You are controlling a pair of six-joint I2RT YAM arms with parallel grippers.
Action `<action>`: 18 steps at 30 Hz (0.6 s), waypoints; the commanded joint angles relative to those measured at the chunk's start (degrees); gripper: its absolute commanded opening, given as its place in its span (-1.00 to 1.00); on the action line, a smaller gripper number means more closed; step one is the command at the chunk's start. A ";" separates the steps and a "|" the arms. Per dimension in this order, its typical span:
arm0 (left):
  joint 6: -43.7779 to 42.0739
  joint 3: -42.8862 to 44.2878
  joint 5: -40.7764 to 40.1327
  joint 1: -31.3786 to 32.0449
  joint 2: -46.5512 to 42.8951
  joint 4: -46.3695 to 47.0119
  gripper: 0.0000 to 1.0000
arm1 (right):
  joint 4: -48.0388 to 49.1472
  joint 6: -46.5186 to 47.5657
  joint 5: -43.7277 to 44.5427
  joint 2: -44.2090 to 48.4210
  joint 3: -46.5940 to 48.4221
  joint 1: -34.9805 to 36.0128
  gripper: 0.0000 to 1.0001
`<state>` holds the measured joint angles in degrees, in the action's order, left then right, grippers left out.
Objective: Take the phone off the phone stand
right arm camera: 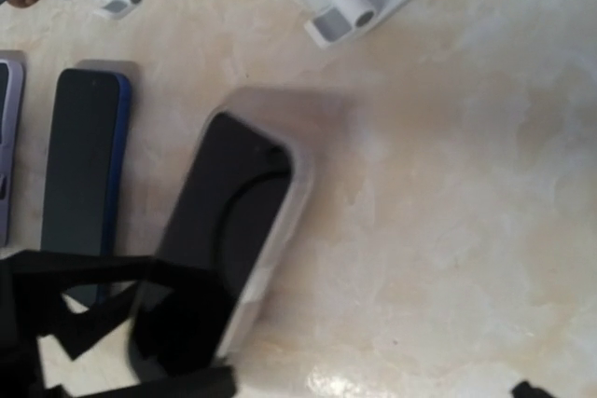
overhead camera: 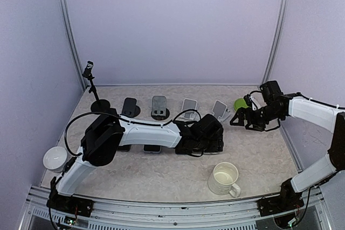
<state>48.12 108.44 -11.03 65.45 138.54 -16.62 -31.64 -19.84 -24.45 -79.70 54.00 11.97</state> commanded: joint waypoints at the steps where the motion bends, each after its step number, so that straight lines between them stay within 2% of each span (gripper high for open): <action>1: 3.32 7.60 -0.43 0.20 4.35 0.94 0.22 | 0.52 -1.04 -1.63 -0.53 -0.95 -0.72 1.00; 9: 7.42 12.49 1.49 0.18 8.24 -0.50 0.53 | 1.20 -1.17 -2.07 -2.63 -1.27 -1.20 1.00; 10: 7.43 12.98 1.72 0.22 8.42 -0.35 0.59 | 1.38 -1.24 -2.14 -2.91 -1.33 -1.24 1.00; 13: 6.30 15.15 2.28 0.61 9.03 -0.08 0.93 | 1.87 -1.26 -2.36 -3.95 -1.22 -1.48 1.00; 18: 5.86 14.76 1.96 0.90 7.59 -0.52 0.98 | 2.89 -1.10 -2.15 -5.82 -0.89 -1.96 1.00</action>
<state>54.15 122.43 -9.58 65.69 146.39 -17.30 -30.55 -20.69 -26.15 -84.01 53.45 10.94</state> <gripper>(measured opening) 0.988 0.999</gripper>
